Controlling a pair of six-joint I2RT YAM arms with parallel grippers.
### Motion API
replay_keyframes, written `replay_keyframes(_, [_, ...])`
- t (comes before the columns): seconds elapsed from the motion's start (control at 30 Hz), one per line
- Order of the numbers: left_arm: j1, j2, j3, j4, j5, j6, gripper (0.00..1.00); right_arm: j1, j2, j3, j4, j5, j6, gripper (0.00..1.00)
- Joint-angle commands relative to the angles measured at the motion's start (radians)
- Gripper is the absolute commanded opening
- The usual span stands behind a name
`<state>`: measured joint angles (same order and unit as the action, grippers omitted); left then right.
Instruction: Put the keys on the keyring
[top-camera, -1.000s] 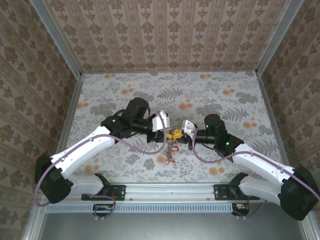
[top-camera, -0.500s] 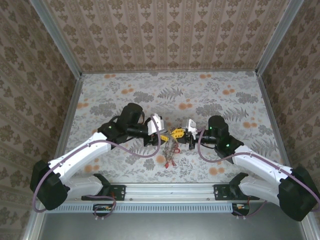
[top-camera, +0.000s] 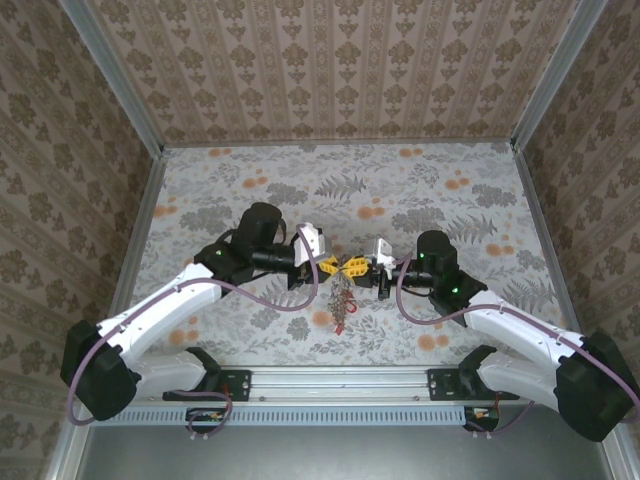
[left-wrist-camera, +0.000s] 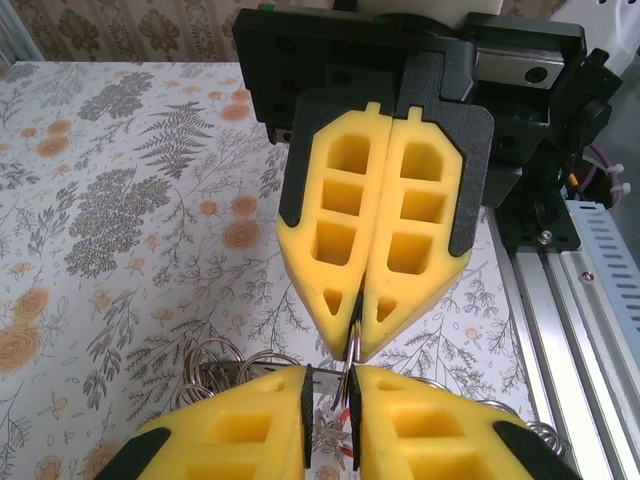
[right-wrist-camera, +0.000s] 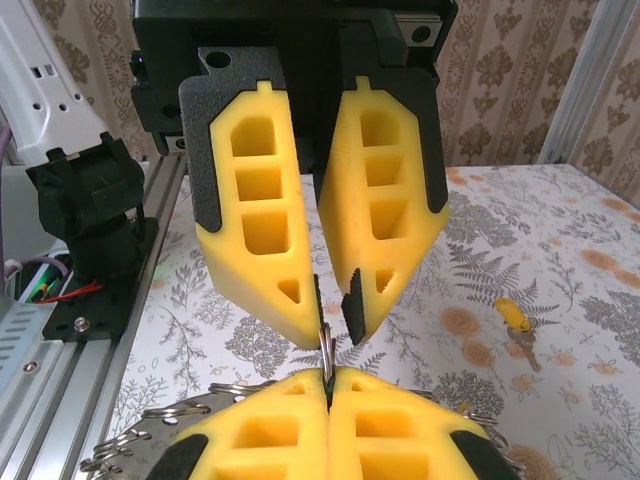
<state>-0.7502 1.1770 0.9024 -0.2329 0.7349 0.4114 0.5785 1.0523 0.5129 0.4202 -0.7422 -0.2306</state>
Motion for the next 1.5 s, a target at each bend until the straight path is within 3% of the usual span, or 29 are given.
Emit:
replay_keyframes(0.0, [0.007,0.013,-0.007,0.028,0.039,-0.002,0.23,-0.003,-0.002,0.023,0.09,-0.03,0.018,0.0])
replay_keyframes(0.23, [0.009,0.016,-0.016,0.031,0.065,0.016,0.24,-0.003,-0.005,0.018,0.121,-0.013,0.029,0.0])
replay_keyframes(0.4, [0.022,0.018,-0.029,0.066,0.084,-0.003,0.01,0.0,-0.012,0.021,0.086,-0.019,0.003,0.0])
replay_keyframes(0.57, [0.024,0.026,-0.025,0.078,0.107,0.005,0.0,0.0,-0.014,0.019,0.09,-0.017,0.004,0.0])
replay_keyframes(0.67, [0.025,0.01,-0.013,0.055,0.04,0.012,0.0,0.0,-0.026,0.015,0.045,0.0,-0.023,0.0])
replay_keyframes(0.77, [0.019,-0.016,0.015,-0.026,-0.048,0.074,0.0,0.0,-0.062,0.01,-0.038,0.053,-0.085,0.31])
replay_keyframes(0.9, [0.002,-0.083,0.014,-0.099,-0.161,0.203,0.0,0.0,-0.105,0.012,-0.126,0.105,-0.175,0.45])
replay_keyframes(1.2, [-0.046,-0.248,-0.01,-0.182,-0.384,0.489,0.0,0.023,-0.047,0.09,-0.196,0.102,-0.279,0.49])
replay_keyframes(1.47, [-0.054,-0.302,0.014,-0.316,-0.533,0.642,0.0,0.03,0.129,0.136,0.017,0.13,-0.141,0.52])
